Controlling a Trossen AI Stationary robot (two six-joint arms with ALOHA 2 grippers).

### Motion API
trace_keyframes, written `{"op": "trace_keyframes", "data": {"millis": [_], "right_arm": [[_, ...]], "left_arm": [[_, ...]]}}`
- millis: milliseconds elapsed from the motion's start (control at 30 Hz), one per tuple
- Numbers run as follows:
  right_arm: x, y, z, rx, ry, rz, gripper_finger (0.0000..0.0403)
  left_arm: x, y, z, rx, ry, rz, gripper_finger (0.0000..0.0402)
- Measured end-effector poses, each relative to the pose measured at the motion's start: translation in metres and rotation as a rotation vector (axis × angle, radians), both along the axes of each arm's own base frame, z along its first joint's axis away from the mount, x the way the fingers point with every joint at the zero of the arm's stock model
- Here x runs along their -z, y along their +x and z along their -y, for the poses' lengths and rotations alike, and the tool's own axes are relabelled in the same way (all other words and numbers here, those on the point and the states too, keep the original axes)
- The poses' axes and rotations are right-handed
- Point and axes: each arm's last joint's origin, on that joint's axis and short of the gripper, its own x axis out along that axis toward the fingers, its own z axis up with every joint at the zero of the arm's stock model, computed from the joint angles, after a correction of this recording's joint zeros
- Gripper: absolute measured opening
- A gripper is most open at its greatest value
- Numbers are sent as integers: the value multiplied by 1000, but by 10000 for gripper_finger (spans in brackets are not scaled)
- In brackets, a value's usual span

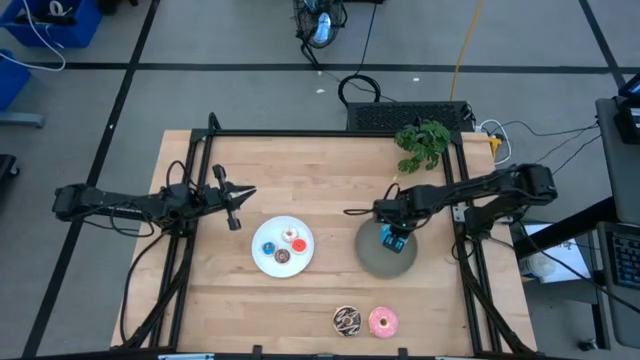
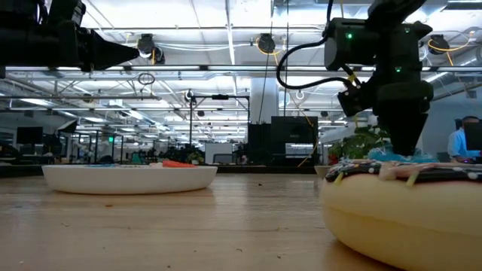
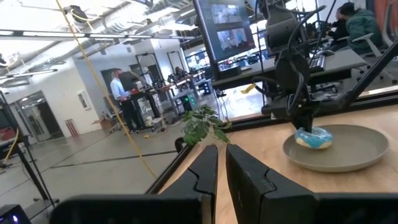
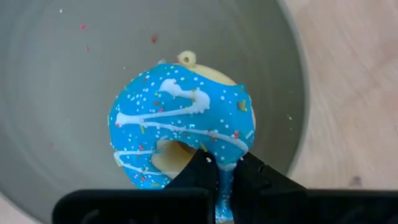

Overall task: Pick & Place donuts
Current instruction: Put the large blue donut on the gray plate

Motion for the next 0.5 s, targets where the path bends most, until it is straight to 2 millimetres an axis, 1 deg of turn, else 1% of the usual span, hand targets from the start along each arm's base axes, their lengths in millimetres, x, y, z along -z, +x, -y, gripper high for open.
{"op": "trace_keyframes", "data": {"millis": [167, 267, 367, 500], "right_arm": [[2, 3, 0, -8, -1, 18, 12], [1, 4, 0, 1, -1, 25, 25], [1, 4, 0, 0, -2, 24, 57], [1, 3, 0, -1, -7, 19, 120]], "left_arm": [[0, 0, 0, 0, 0, 0, 40], [0, 0, 0, 4, 0, 0, 40], [0, 0, 0, 14, 2, 0, 40], [0, 0, 0, 14, 2, 0, 40]]}}
